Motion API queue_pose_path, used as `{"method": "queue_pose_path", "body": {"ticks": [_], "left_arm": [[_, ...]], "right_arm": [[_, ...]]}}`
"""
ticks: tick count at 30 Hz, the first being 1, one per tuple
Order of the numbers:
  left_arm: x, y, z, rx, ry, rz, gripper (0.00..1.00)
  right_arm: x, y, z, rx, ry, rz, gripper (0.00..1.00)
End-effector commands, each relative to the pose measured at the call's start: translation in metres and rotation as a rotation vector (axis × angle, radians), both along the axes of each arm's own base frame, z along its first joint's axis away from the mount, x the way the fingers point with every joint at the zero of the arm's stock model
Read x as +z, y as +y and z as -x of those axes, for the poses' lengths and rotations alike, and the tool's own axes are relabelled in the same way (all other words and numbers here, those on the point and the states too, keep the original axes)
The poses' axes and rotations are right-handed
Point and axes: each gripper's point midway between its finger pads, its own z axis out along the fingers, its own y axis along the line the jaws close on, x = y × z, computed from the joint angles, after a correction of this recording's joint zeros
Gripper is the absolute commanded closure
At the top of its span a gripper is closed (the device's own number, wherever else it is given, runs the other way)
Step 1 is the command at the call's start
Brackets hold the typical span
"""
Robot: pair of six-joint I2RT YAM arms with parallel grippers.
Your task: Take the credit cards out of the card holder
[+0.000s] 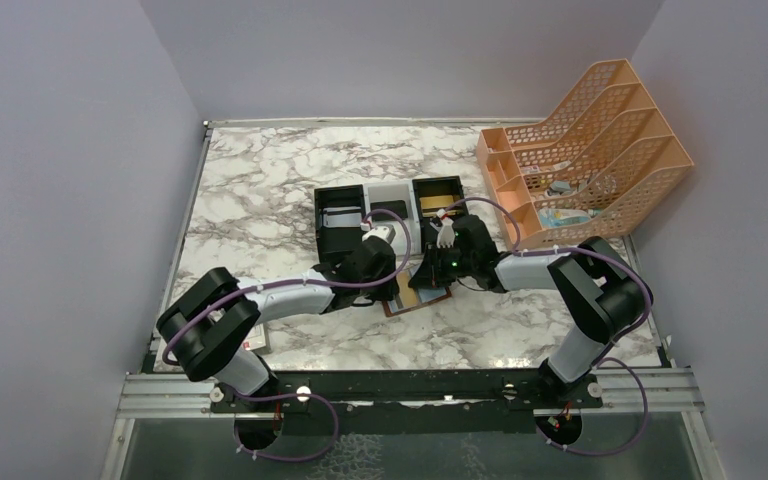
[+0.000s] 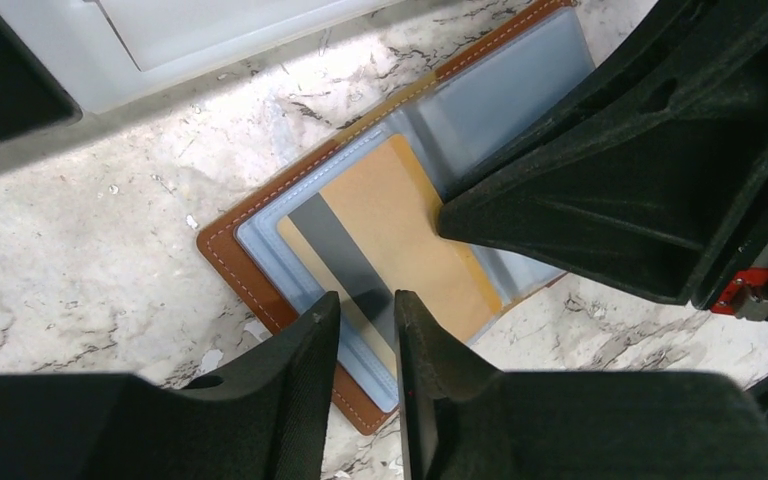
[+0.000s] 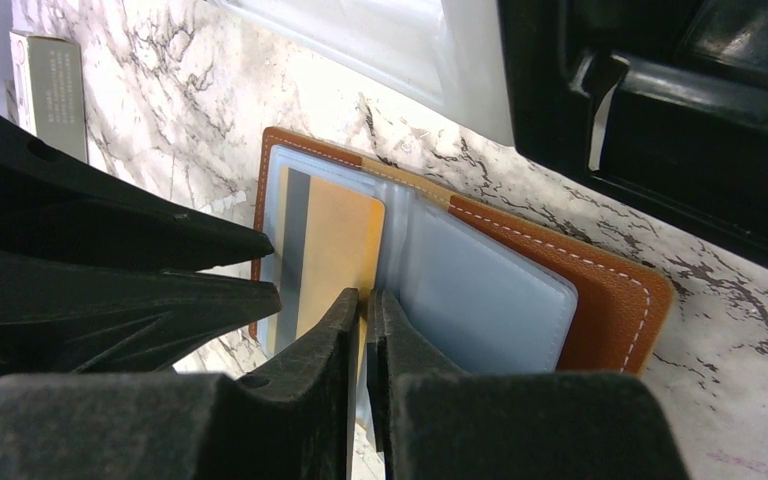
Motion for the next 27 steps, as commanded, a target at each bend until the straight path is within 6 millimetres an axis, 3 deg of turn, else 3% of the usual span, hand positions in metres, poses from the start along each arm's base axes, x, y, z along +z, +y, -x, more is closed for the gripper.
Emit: {"method": "queue_pose_path", "body": {"ticks": [1, 10, 16, 20, 27], "left_arm": [[-0.008, -0.003, 0.003, -0.019, 0.007, -0.010, 0.73], [-0.013, 0.006, 0.003, -0.008, 0.013, -0.062, 0.77], [-0.016, 0.006, 0.003, -0.010, 0.019, -0.068, 0.78], [-0.017, 0.007, 0.003, -0.006, 0.021, -0.077, 0.78], [-0.018, 0.009, 0.003, -0.003, 0.022, -0.089, 0.78]], "right_arm": [[-0.007, -0.003, 0.007, 0.017, 0.023, -0.001, 0.89], [-0.002, 0.000, 0.008, 0.018, 0.033, -0.040, 0.86], [0.012, 0.006, 0.013, 0.040, 0.030, -0.126, 0.93], [0.013, 0.001, 0.010, 0.011, 0.024, -0.117, 0.99], [0.012, -0.012, 0.008, -0.018, 0.038, -0.141, 0.99]]}}
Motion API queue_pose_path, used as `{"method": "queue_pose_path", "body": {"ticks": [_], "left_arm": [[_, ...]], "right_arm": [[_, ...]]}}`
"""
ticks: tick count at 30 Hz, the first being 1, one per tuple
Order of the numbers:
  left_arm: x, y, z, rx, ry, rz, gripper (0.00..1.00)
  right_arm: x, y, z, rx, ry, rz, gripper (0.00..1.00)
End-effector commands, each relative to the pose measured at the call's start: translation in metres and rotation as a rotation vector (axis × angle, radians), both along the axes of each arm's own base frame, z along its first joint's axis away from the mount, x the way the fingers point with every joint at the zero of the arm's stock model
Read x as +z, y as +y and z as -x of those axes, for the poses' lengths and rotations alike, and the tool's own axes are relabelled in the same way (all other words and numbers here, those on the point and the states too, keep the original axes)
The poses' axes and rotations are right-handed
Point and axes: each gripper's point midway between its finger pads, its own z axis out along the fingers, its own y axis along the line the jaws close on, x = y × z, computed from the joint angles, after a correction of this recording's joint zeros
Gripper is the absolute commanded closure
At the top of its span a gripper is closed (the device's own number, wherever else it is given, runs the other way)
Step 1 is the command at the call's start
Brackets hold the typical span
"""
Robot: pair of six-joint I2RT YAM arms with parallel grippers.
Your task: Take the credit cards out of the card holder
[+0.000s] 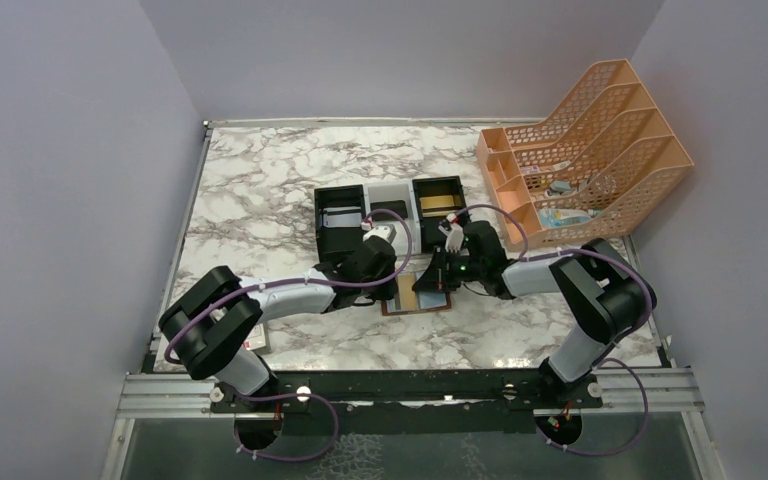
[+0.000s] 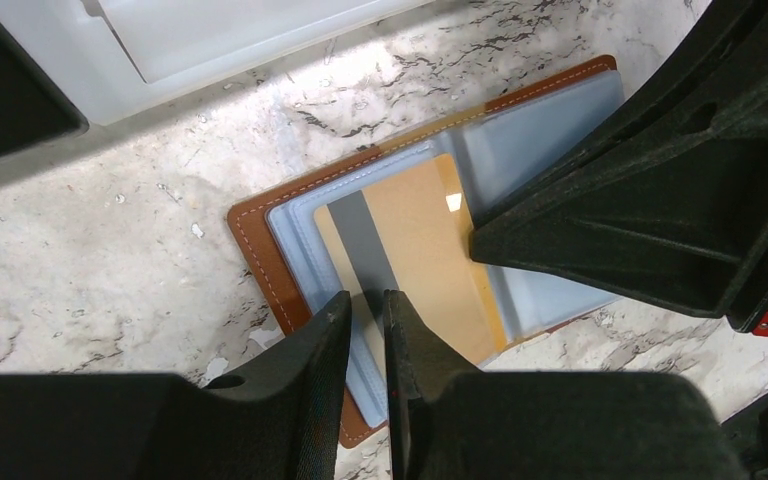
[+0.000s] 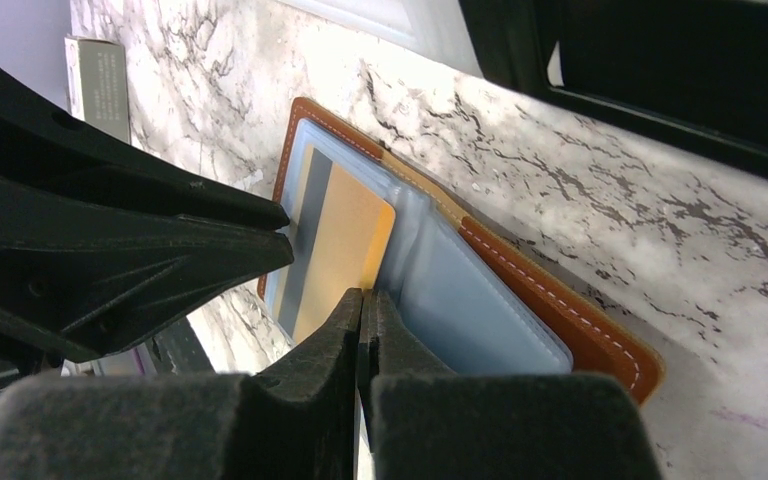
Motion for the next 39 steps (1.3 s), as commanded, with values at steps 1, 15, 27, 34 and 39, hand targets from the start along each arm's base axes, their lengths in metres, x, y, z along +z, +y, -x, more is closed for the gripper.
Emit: {"method": "queue_pose_path", "body": {"ticks": [1, 15, 27, 34, 39], "left_arm": [[-0.014, 0.009, 0.006, -0.004, 0.030, -0.073, 0.78], [-0.012, 0.006, 0.006, -0.012, 0.030, -0.065, 0.80], [-0.006, 0.003, 0.005, -0.004, 0.016, -0.053, 0.80], [-0.006, 0.001, 0.004, -0.006, 0.015, -0.052, 0.81], [-0.006, 0.001, 0.006, -0.009, 0.016, -0.053, 0.81]], "right_arm": [[0.011, -0.004, 0.000, 0.004, -0.013, -0.057, 0.99], [0.007, -0.013, -0.005, -0.017, -0.006, -0.034, 0.94], [-0.020, -0.029, -0.013, -0.069, 0.016, 0.120, 0.84], [-0.017, -0.020, -0.007, -0.008, 0.026, 0.077, 0.83], [-0.018, -0.017, -0.006, 0.000, 0.032, 0.070, 0.82]]}}
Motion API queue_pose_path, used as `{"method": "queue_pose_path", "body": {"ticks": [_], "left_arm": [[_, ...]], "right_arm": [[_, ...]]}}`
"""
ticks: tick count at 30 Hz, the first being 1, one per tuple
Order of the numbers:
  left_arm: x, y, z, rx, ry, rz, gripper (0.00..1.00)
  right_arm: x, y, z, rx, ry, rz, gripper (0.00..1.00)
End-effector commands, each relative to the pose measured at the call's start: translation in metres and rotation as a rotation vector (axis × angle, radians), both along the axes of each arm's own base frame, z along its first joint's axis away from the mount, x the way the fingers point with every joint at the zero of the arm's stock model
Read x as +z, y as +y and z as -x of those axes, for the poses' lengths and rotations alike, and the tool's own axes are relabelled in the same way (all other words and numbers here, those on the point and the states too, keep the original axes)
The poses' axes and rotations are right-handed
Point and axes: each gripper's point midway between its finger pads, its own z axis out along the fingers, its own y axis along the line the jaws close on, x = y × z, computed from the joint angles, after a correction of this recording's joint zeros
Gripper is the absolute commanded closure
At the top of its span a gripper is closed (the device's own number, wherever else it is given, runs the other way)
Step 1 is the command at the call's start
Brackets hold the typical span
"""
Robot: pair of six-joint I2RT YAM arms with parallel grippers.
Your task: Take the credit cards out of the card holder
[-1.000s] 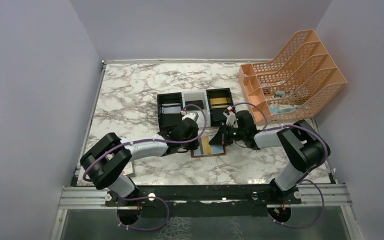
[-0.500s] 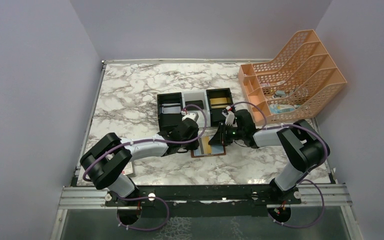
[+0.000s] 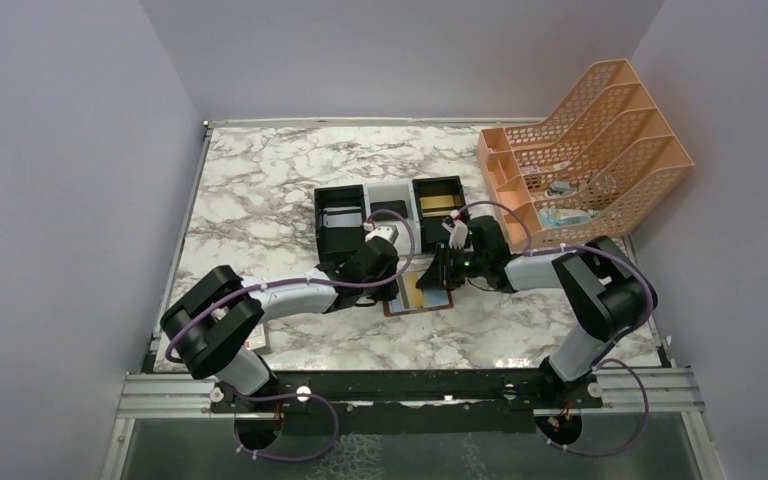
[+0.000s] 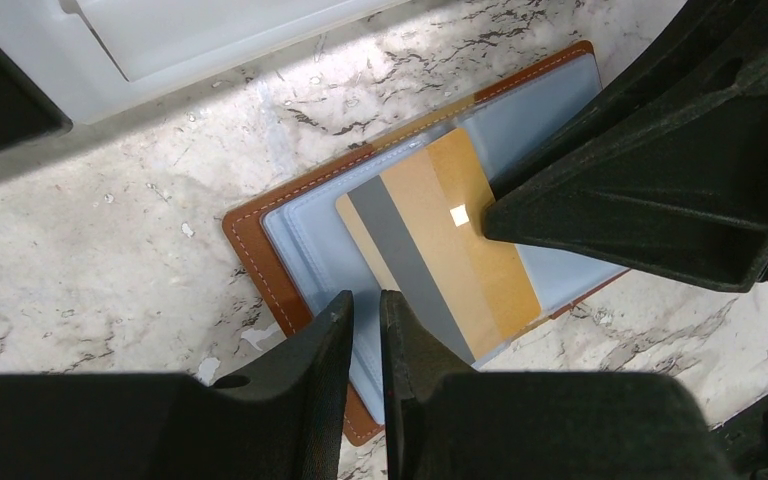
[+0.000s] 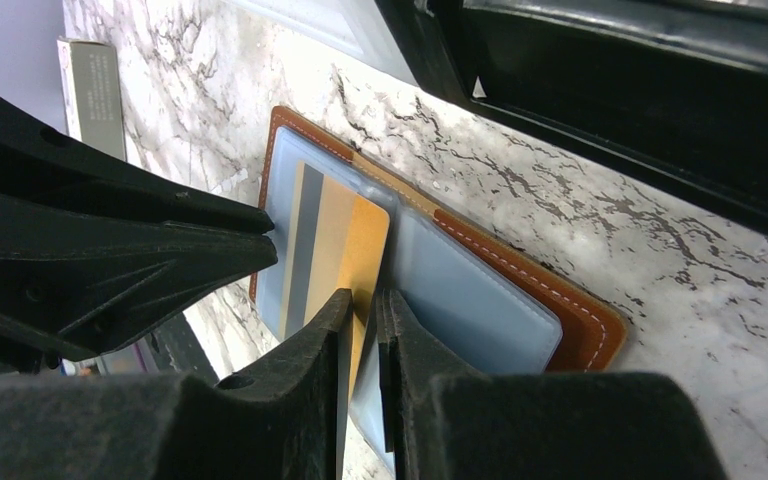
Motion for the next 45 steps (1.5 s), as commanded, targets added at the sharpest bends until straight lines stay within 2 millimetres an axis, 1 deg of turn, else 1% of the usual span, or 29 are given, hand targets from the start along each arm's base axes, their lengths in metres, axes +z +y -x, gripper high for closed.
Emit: {"method": "queue_pose_path", "body": {"ticks": [1, 4, 7, 9, 11, 14, 19, 22, 27, 31, 34, 36, 38, 42, 45], "left_arm": [[-0.006, 0.004, 0.004, -0.001, 0.017, -0.044, 0.81], [-0.007, 0.004, 0.004, -0.002, 0.019, -0.045, 0.81], [-0.007, 0.004, 0.003, 0.003, 0.018, -0.047, 0.81], [-0.009, 0.005, 0.003, 0.008, 0.019, -0.052, 0.82], [-0.009, 0.007, 0.003, 0.014, 0.016, -0.059, 0.82], [-0.009, 0.011, 0.001, 0.027, 0.012, -0.077, 0.83], [-0.008, 0.012, 0.000, 0.035, 0.003, -0.082, 0.83], [-0.006, 0.012, -0.001, 0.032, -0.001, -0.082, 0.84], [-0.002, 0.012, -0.002, 0.033, -0.009, -0.078, 0.84], [0.005, 0.010, -0.004, 0.038, -0.020, -0.065, 0.81], [0.012, 0.007, -0.002, 0.039, -0.032, -0.045, 0.76], [0.022, 0.001, -0.001, 0.032, -0.050, -0.012, 0.69], [0.031, -0.007, 0.000, 0.016, -0.072, 0.032, 0.65], [0.051, -0.026, 0.005, -0.025, -0.109, 0.166, 0.62], [0.054, -0.035, 0.007, -0.044, -0.121, 0.239, 0.59]], "right_arm": [[-0.014, -0.004, 0.002, 0.005, 0.013, 0.046, 0.82], [-0.016, -0.004, 0.001, -0.002, 0.010, 0.064, 0.80], [-0.025, -0.004, -0.003, -0.020, 0.001, 0.157, 0.79], [-0.027, -0.004, -0.004, -0.035, -0.007, 0.188, 0.79], [-0.026, -0.007, -0.006, -0.060, -0.016, 0.198, 0.81], [-0.022, -0.013, -0.009, -0.086, -0.037, 0.224, 0.90], [-0.007, -0.014, -0.010, -0.105, -0.077, 0.201, 0.99], [-0.002, -0.015, -0.010, -0.105, -0.087, 0.186, 0.99], [0.000, -0.014, -0.010, -0.102, -0.085, 0.175, 0.99], [0.001, -0.014, -0.011, -0.104, -0.082, 0.170, 0.99], [0.003, -0.013, -0.010, -0.101, -0.082, 0.163, 0.99], [0.004, -0.012, -0.009, -0.095, -0.082, 0.157, 0.99], [0.005, -0.010, -0.009, -0.088, -0.082, 0.150, 0.99], [0.007, -0.008, -0.007, -0.072, -0.083, 0.132, 0.99], [0.008, -0.007, -0.006, -0.064, -0.088, 0.125, 0.99]]}}
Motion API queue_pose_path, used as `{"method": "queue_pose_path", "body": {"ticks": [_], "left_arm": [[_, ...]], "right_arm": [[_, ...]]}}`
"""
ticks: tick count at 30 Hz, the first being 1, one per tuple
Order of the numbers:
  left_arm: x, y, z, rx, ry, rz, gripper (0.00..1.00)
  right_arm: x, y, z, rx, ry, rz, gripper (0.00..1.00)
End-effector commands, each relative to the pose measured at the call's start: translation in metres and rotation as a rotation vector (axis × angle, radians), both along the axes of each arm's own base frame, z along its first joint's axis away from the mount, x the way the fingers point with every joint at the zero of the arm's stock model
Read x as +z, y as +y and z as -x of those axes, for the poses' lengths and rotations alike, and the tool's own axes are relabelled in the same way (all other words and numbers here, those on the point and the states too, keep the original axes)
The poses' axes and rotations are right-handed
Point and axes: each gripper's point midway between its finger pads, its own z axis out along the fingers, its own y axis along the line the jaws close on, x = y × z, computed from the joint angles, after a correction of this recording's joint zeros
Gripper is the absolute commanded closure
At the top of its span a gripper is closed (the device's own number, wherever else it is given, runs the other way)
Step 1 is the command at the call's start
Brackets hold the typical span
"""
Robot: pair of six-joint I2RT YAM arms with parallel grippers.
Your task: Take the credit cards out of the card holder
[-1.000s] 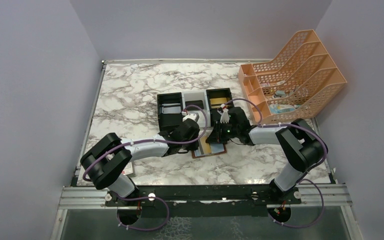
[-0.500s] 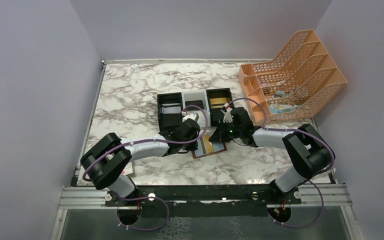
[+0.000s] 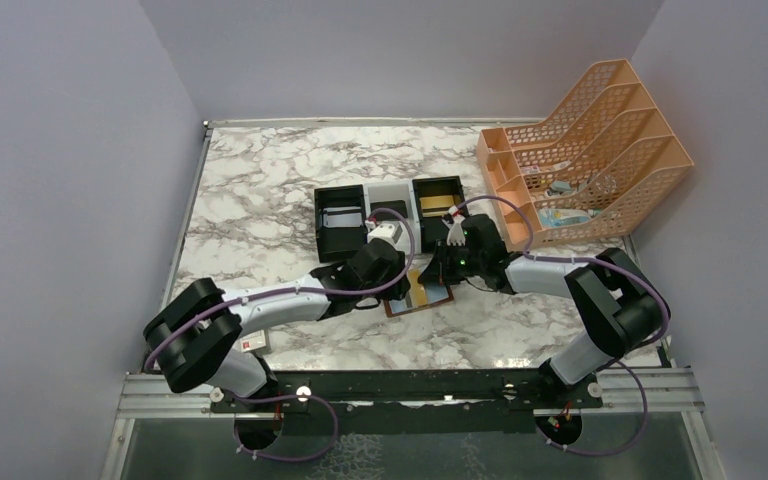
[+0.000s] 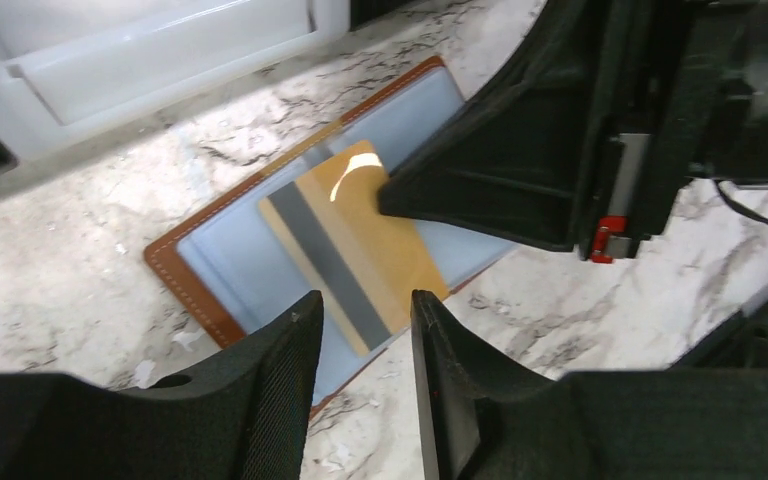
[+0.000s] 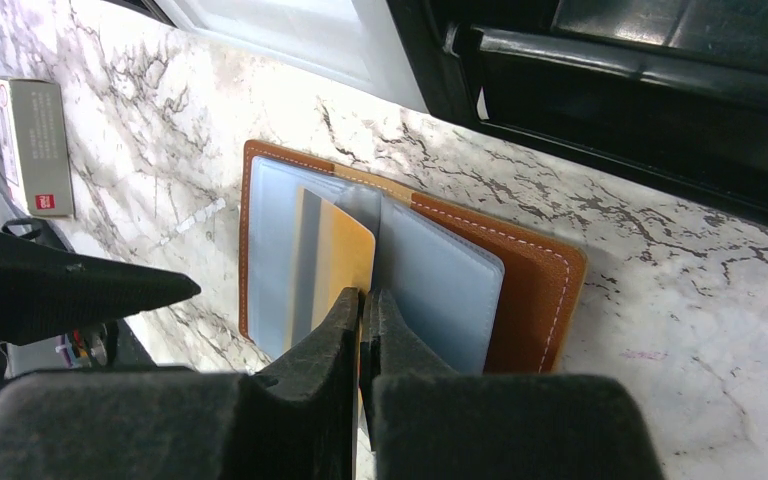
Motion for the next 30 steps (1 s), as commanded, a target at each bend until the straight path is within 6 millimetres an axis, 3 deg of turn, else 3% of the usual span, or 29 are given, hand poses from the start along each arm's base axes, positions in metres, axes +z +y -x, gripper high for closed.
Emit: {"method": "queue_pose_path", "body": {"ticks": [1, 4, 8, 11, 20, 25, 30], "left_arm": [[0.014, -0.020, 0.003, -0.041, -0.032, 0.149, 0.59], [-0.002, -0.022, 0.002, -0.041, 0.001, 0.106, 0.61], [-0.018, -0.011, -0.002, -0.005, 0.023, -0.001, 0.76], [-0.020, -0.001, -0.002, 0.019, 0.014, -0.030, 0.77], [-0.035, -0.005, 0.001, -0.022, 0.046, -0.071, 0.79], [-0.050, 0.001, -0.001, 0.000, 0.077, -0.139, 0.86], [-0.051, 0.006, -0.001, 0.011, 0.076, -0.158, 0.89]], "right_arm": [[-0.001, -0.003, 0.004, 0.017, -0.009, 0.006, 0.99], [-0.001, -0.003, 0.004, 0.018, -0.010, 0.005, 0.99], [-0.001, -0.005, 0.005, 0.018, -0.009, 0.014, 0.99], [-0.002, -0.007, 0.005, 0.019, -0.018, 0.027, 0.99], [0.005, -0.001, 0.008, 0.047, -0.016, -0.021, 0.98], [0.008, -0.001, 0.007, 0.038, -0.019, -0.024, 0.98], [0.011, 0.008, 0.013, 0.076, -0.002, -0.090, 0.94]]}}
